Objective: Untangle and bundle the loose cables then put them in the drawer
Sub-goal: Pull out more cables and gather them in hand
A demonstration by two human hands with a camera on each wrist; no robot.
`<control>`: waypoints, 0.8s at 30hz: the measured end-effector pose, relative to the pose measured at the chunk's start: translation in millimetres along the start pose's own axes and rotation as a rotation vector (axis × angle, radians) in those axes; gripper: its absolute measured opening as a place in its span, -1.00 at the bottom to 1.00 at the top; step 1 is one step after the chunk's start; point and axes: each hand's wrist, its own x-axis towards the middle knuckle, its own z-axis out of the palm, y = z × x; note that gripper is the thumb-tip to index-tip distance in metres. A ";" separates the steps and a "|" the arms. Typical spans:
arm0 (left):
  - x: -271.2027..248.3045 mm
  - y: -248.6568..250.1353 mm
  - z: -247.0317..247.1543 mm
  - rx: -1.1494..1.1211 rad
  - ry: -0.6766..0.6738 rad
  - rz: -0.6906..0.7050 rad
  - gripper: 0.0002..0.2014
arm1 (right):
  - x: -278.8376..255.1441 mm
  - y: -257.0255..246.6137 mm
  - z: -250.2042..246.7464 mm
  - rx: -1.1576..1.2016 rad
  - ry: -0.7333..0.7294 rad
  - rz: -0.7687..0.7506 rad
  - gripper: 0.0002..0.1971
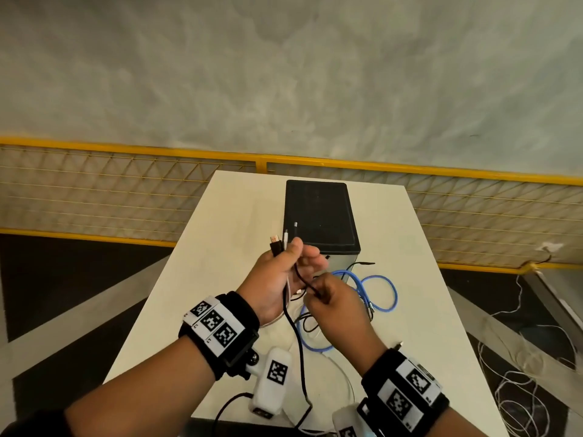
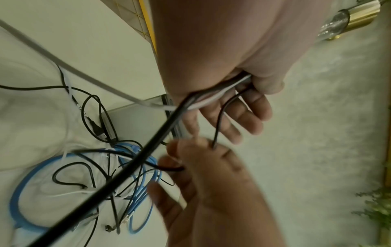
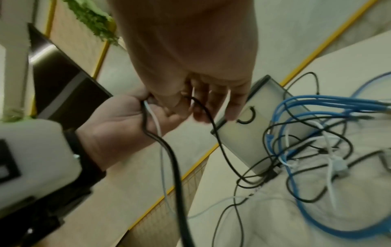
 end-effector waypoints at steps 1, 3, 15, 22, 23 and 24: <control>0.0 2.6 -1.8 -0.020 0.003 0.005 -0.63 | 1.2 9.1 -1.0 -0.031 0.039 0.035 -0.90; -1.2 8.0 -5.3 -0.034 0.009 -0.004 -0.58 | 2.8 23.2 -3.8 0.091 0.054 0.251 -0.74; -19.0 -15.1 -19.0 0.204 0.057 -0.160 -0.61 | 5.6 14.7 3.7 1.204 -0.338 0.783 -0.73; -60.4 -56.5 -96.0 0.919 -0.051 -0.660 -0.65 | 30.8 40.4 -25.6 1.312 0.047 0.864 -0.59; -67.0 -60.1 -108.8 1.039 -0.050 -0.686 -0.65 | 31.6 44.5 -28.9 1.307 0.063 0.867 -0.58; -71.4 -60.5 -119.7 1.101 -0.019 -0.680 -0.64 | 31.5 46.4 -30.0 1.290 0.059 0.871 -0.57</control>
